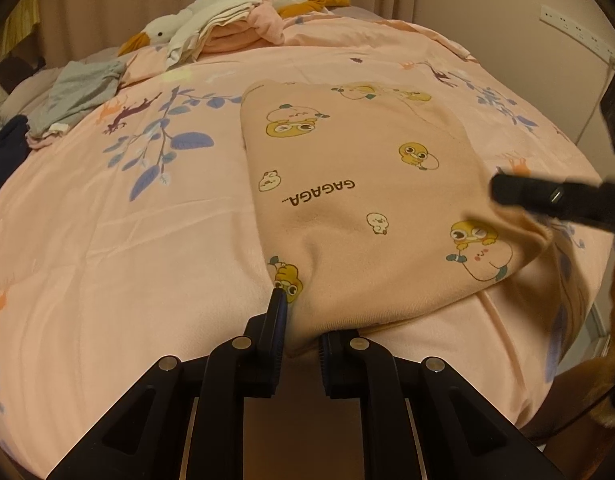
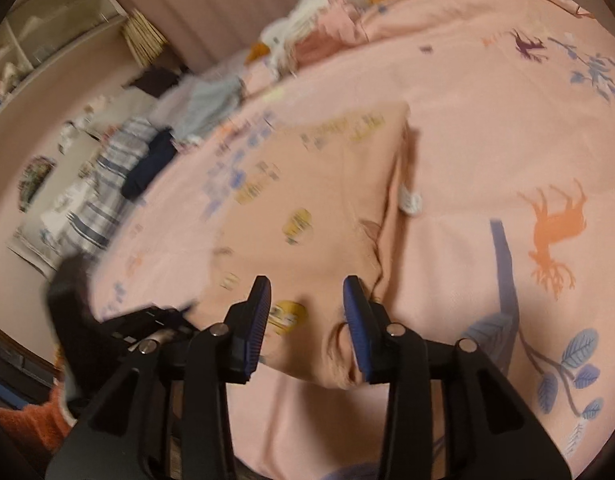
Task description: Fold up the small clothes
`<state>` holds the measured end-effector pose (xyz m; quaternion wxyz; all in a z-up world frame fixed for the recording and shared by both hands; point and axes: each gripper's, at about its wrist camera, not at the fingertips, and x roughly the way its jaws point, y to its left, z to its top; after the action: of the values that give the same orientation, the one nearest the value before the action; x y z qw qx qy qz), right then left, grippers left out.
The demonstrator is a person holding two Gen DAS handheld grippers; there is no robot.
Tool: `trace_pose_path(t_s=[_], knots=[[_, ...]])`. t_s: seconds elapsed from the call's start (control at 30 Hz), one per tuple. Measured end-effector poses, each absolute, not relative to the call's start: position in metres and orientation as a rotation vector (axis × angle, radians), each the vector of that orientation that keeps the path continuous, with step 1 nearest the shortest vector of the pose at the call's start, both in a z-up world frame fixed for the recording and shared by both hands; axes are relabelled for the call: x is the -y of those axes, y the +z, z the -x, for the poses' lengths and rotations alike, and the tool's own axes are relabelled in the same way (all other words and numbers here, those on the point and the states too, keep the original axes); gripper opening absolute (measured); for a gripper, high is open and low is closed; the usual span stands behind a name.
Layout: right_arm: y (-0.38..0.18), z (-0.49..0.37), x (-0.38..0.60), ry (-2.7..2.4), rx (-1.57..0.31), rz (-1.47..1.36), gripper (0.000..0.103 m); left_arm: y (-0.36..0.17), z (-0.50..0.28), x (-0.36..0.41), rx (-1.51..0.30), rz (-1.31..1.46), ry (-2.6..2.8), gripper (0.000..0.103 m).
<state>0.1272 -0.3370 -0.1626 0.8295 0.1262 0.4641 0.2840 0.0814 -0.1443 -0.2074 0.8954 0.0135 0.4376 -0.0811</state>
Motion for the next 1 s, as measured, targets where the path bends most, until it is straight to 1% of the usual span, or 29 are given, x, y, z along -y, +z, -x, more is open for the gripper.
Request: trace_pose_path(t_s=[0.13,0.17,0.23,0.27,0.3,0.33,0.37,0.4,0.43,0.63,0.7,0.87,1.0], knots=[[-0.162,-0.125,0.346,0.503,-0.967,-0.177,0.037,-0.208,-0.082,0.142,-0.906,-0.022,-0.182,0.013],[-0.161,-0.124,0.351,0.446,-0.957,-0.147,0.042,-0.208,-0.082,0.141,-0.905,-0.019,-0.186,0.013],[-0.156,-0.120,0.366,0.406,-0.916,-0.165,0.044,-0.208,-0.082,0.141,-0.904,-0.017,-0.190,0.013],[-0.154,-0.117,0.373,0.402,-0.893,-0.201,0.048,-0.208,-0.082,0.141,-0.904,-0.016,-0.191,0.013],[-0.151,-0.113,0.379,0.399,-0.871,-0.236,0.060,-0.208,-0.082,0.140,-0.904,-0.014,-0.191,0.013],[-0.149,-0.107,0.383,0.403,-0.841,-0.251,0.068,-0.208,-0.082,0.141,-0.904,-0.012,-0.189,0.013],[-0.147,-0.101,0.383,0.403,-0.813,-0.232,0.083,-0.209,-0.083,0.141,-0.905,-0.010,-0.187,0.014],[-0.147,-0.097,0.383,0.396,-0.802,-0.211,0.088,-0.209,-0.083,0.142,-0.904,-0.009,-0.184,0.014],[-0.148,-0.093,0.380,0.381,-0.798,-0.180,0.088,-0.209,-0.083,0.142,-0.903,-0.009,-0.181,0.015],[-0.173,-0.094,0.361,0.333,-0.910,-0.028,0.087,-0.209,-0.084,0.143,-0.902,-0.008,-0.173,0.016],[-0.175,-0.094,0.368,0.324,-0.917,-0.032,0.087,-0.209,-0.084,0.142,-0.903,-0.003,-0.175,0.017],[-0.162,-0.090,0.388,0.288,-0.841,-0.109,0.087,-0.209,-0.084,0.142,-0.899,-0.004,-0.170,0.017],[-0.156,-0.087,0.383,0.326,-0.804,-0.125,0.087,-0.209,-0.085,0.143,-0.897,-0.014,-0.164,0.018]])
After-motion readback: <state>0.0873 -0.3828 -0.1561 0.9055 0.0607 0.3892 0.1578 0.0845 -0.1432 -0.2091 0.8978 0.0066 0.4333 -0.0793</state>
